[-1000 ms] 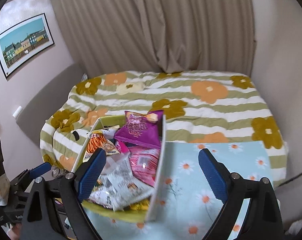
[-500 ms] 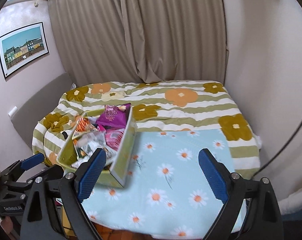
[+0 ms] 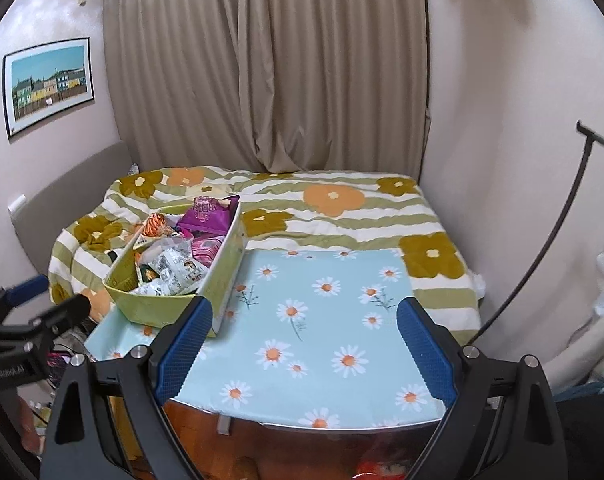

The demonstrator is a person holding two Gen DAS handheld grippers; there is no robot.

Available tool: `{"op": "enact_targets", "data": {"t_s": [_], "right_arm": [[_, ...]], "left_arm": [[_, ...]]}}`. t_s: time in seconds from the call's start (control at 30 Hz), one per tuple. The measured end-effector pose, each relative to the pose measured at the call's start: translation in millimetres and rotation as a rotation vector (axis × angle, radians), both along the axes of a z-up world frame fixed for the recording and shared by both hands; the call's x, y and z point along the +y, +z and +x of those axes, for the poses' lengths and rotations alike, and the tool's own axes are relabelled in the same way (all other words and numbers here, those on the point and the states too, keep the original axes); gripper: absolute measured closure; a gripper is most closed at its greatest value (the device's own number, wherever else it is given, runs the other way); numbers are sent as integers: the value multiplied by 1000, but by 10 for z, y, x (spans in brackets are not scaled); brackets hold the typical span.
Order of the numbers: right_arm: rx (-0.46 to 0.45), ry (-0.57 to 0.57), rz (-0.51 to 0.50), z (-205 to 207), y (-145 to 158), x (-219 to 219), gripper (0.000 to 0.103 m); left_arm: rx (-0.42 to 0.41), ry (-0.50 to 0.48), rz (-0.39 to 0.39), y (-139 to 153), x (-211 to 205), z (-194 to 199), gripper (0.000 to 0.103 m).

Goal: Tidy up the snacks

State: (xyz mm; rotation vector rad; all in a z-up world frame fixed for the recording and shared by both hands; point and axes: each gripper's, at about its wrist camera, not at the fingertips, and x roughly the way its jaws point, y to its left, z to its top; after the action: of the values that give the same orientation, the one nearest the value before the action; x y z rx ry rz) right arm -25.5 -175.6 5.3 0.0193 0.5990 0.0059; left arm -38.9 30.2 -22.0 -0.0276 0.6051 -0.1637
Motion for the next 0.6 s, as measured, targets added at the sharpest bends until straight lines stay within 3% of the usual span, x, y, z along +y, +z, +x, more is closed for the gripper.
{"op": "enact_targets", "data": {"t_s": [0.6], "right_arm": [[-15,-34,20,-127,-7,-25,11]], "left_arm": [[-23,10,35,48,7,-16,0]]}}
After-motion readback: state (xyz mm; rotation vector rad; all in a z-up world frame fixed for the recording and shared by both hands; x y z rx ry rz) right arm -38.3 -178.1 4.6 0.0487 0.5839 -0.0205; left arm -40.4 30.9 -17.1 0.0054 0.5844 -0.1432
